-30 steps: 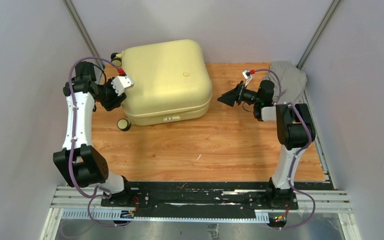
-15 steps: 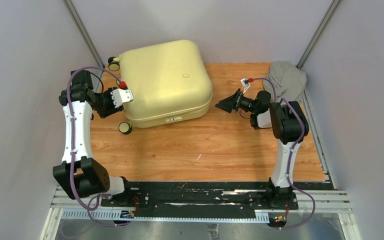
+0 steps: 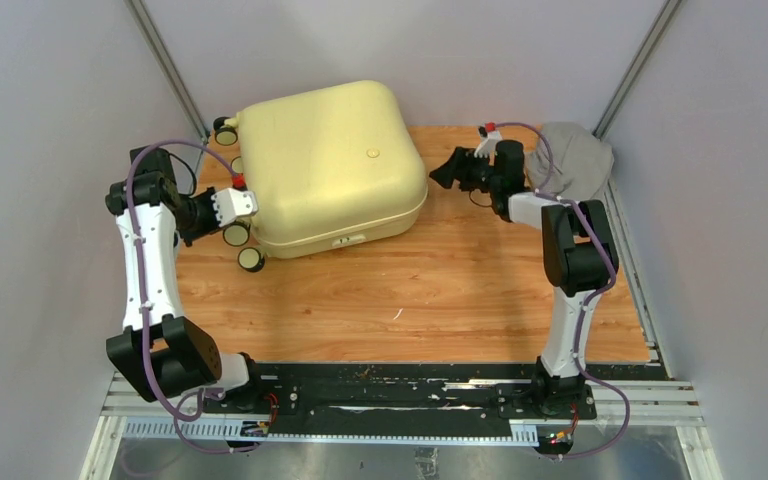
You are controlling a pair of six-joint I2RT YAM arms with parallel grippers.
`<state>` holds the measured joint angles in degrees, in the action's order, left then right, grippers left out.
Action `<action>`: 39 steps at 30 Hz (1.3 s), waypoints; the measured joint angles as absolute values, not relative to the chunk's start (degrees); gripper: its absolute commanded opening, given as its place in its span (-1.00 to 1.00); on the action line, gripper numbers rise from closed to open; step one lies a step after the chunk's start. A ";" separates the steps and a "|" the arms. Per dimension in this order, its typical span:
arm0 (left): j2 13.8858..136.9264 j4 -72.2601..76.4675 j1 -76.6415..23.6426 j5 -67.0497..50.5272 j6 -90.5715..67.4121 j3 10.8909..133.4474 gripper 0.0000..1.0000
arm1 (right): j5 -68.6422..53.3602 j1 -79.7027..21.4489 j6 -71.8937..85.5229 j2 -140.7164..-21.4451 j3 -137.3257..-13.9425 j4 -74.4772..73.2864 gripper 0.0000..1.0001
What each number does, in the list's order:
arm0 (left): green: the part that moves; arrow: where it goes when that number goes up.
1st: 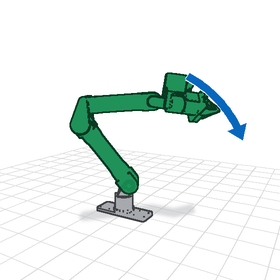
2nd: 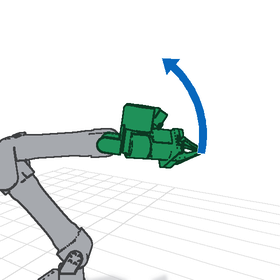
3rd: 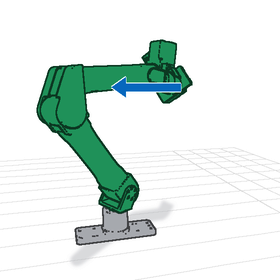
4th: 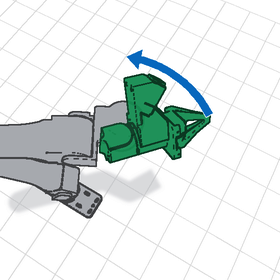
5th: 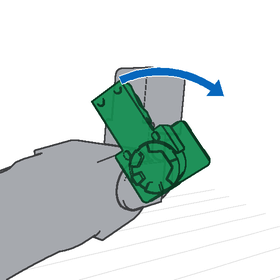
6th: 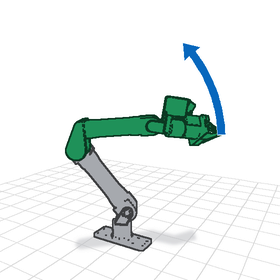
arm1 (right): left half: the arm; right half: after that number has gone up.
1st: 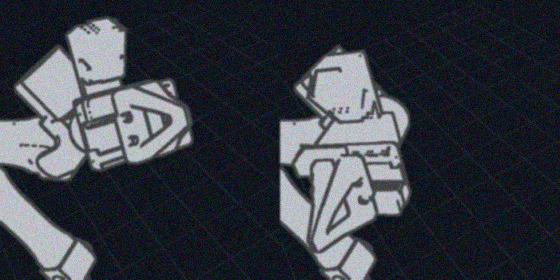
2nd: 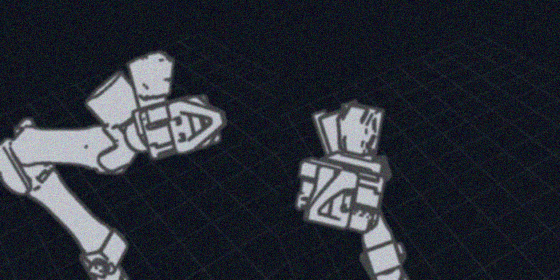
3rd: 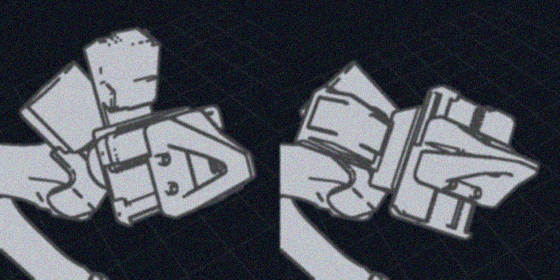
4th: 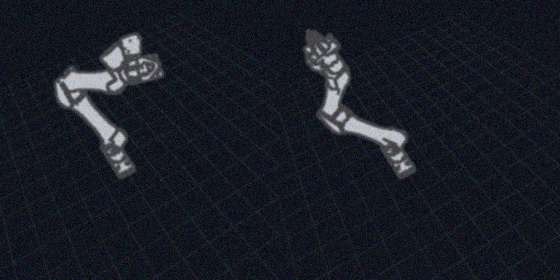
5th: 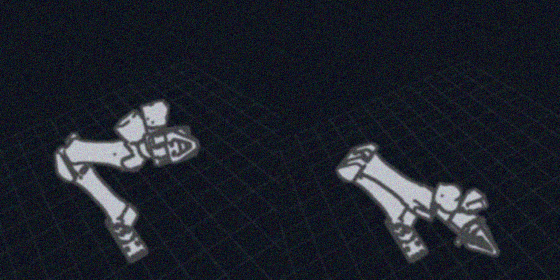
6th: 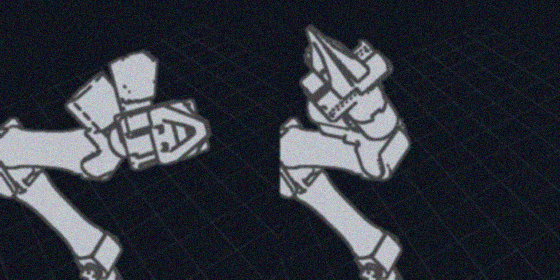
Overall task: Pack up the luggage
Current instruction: Zip the luggage at the center of the board.
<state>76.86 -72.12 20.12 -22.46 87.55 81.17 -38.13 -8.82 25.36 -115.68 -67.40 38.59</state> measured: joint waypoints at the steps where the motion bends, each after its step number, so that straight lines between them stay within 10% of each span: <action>1: 76.93 -72.40 20.12 -22.48 87.13 81.52 -0.38 | -34.02 -9.98 23.81 -115.79 -70.98 33.26 0.63; 6: 77.71 -72.71 20.14 -23.33 84.36 83.59 0.99 | -25.91 -14.81 20.38 -117.40 -82.94 22.46 0.62; 22: 85.03 -73.08 18.57 -29.34 86.61 83.20 1.00 | -22.57 -19.40 14.52 -126.41 -100.12 9.93 -0.13; 39: 89.41 -72.31 14.46 -26.22 87.85 86.37 0.61 | -16.36 -21.89 14.24 -119.77 -85.54 12.91 -0.89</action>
